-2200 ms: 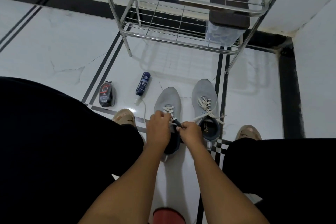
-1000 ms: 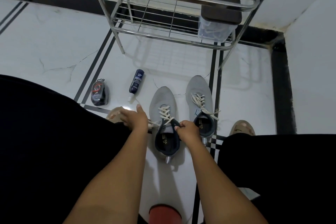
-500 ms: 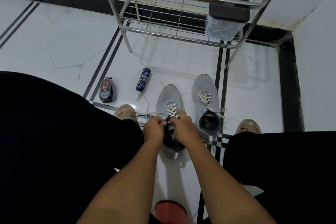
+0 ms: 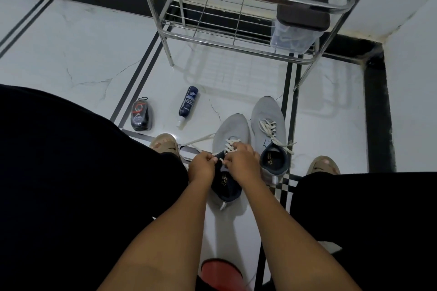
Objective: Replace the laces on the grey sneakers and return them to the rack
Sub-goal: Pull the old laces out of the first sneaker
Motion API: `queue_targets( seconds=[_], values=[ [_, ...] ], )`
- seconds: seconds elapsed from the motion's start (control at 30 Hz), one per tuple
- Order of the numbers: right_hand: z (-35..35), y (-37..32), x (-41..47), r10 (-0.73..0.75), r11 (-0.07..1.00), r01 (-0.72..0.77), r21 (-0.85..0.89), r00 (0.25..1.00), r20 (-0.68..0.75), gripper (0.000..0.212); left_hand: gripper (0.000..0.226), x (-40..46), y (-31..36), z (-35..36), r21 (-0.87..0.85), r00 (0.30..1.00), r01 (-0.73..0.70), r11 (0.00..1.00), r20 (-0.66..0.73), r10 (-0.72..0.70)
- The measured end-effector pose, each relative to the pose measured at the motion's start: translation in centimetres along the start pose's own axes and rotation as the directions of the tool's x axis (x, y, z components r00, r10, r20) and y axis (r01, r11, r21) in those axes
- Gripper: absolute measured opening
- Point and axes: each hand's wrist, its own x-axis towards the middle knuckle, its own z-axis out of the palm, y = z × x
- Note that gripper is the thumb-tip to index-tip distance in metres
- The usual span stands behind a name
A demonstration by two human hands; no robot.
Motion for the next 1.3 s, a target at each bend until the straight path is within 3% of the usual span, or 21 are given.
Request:
queue_targets(
  seconds=[0.03, 0.1, 0.13, 0.17, 0.2, 0.23, 0.27, 0.3, 0.4, 0.53, 0.57, 0.63, 0.67, 0.73, 0.83, 0.93, 1.0, 1.1, 1.2, 1.27, 1.3],
  values=[
    [0.4, -0.1, -0.2, 0.022, 1.0, -0.022, 0.006, 1.0, -0.005, 0.016, 0.014, 0.0, -0.1, 0.0, -0.001, 1.0, -0.001, 1.0, 0.005, 0.001],
    [-0.2, -0.2, -0.2, 0.228, 0.944, -0.209, 0.256, 0.973, -0.046, 0.021, 0.012, 0.0, -0.1, 0.0, 0.011, 1.0, -0.006, 1.0, 0.005, 0.006],
    [-1.3, -0.3, 0.1, 0.426, 0.772, -0.34, 0.537, 0.904, -0.039, 0.025, 0.011, 0.0, -0.2, 0.0, 0.016, 1.0, -0.005, 1.0, -0.001, 0.005],
    [-2.8, -0.3, 0.6, 0.596, 0.418, -0.381, 0.825, 0.8, 0.068, 0.027, 0.012, 0.0, -0.2, 0.0, 0.017, 1.0, -0.003, 1.0, -0.005, 0.003],
    [-4.2, 0.1, 1.0, 0.651, 0.017, -0.299, 0.954, 0.728, 0.216, 0.027, 0.012, 0.0, -0.2, 0.0, 0.018, 1.0, -0.002, 1.0, -0.007, 0.002],
    [-5.3, 0.8, 1.1, 0.624, -0.308, -0.172, 0.936, 0.706, 0.335, 0.026, 0.012, 0.0, -0.3, 0.1, 0.018, 1.0, 0.001, 1.0, -0.006, -0.001],
    [-6.0, 1.5, 1.4, 0.607, -0.393, -0.109, 0.913, 0.715, 0.346, 0.024, 0.012, 0.0, -0.2, 0.1, 0.016, 1.0, 0.006, 1.0, -0.003, -0.006],
    [-6.7, 1.7, 1.7, 0.612, -0.334, -0.135, 0.933, 0.721, 0.324, 0.021, 0.013, -0.1, -0.3, 0.1, 0.012, 1.0, 0.007, 1.0, 0.0, -0.007],
    [-5.7, 1.3, 2.1, 0.628, 0.184, -0.316, 0.931, 0.767, 0.136, 0.017, 0.014, -0.1, -0.2, 0.2, 0.017, 1.0, 0.002, 1.0, 0.008, -0.002],
    [-3.6, 0.9, 1.0, 0.663, 0.252, -0.301, 0.92, 0.746, 0.063, 0.019, 0.004, -0.3, 0.0, 0.2, 0.013, 1.0, -0.009, 1.0, 0.025, 0.008],
    [-3.4, 1.0, 0.4, 0.663, 0.361, -0.313, 0.879, 0.748, -0.006, 0.026, 0.006, -0.4, 0.0, 0.2, 0.04, 0.999, -0.03, 0.999, 0.029, 0.028],
    [-3.1, 1.3, -0.8, 0.578, 0.688, -0.305, 0.659, 0.779, -0.243, 0.034, 0.011, -0.6, 0.2, 0.0, 0.136, 0.996, -0.084, 0.987, 0.031, 0.081],
    [-2.8, 1.4, -1.3, 0.496, 0.801, -0.284, 0.527, 0.809, -0.316, 0.031, 0.014, -0.9, 0.3, -0.1, 0.187, 0.994, -0.111, 0.976, 0.031, 0.107],
    [-1.8, 1.1, -2.1, 0.339, 0.913, -0.26, 0.315, 0.913, -0.227, 0.031, 0.018, -1.2, 0.3, -0.1, 0.24, 0.983, -0.182, 0.954, 0.036, 0.178],
    [-0.2, 1.1, -3.0, 0.28, 0.942, -0.273, 0.195, 0.96, -0.01, 0.024, 0.016, -1.1, 0.1, 0.2, 0.275, 0.96, -0.275, 0.921, 0.034, 0.276],
    [-0.2, 1.7, -2.8, 0.451, 0.792, -0.441, 0.422, 0.889, 0.083, 0.023, 0.019, -1.2, 0.3, -0.1, 0.321, 0.963, -0.254, 0.912, -0.008, 0.271],
    [0.1, 2.1, -2.4, 0.442, 0.709, -0.472, 0.525, 0.876, 0.191, 0.022, 0.027, -1.2, 0.4, 0.0, 0.376, 0.947, -0.298, 0.877, 0.006, 0.32],
    [0.2, 1.9, -2.1, 0.334, 0.737, -0.404, 0.542, 0.915, 0.228, 0.023, 0.029, -0.9, 0.2, 0.9, 0.507, 0.852, -0.482, 0.714, 0.08, 0.518],
    [0.6, 2.0, -1.7, 0.302, 0.789, -0.359, 0.498, 0.933, 0.193, 0.021, 0.027, 0.2, 0.0, 1.4, 0.567, 0.856, -0.473, 0.675, 0.113, 0.505],
    [0.9, 2.2, -1.6, 0.323, 0.734, -0.379, 0.564, 0.925, 0.201, 0.02, 0.019, 0.6, 0.5, 1.2, 0.509, 0.874, -0.462, 0.726, 0.121, 0.471],
    [1.1, 2.3, -1.6, 0.354, 0.67, -0.41, 0.619, 0.909, 0.22, 0.019, 0.011, 0.6, 0.8, 0.8, 0.331, 0.91, -0.407, 0.851, 0.073, 0.407]
  ],
)
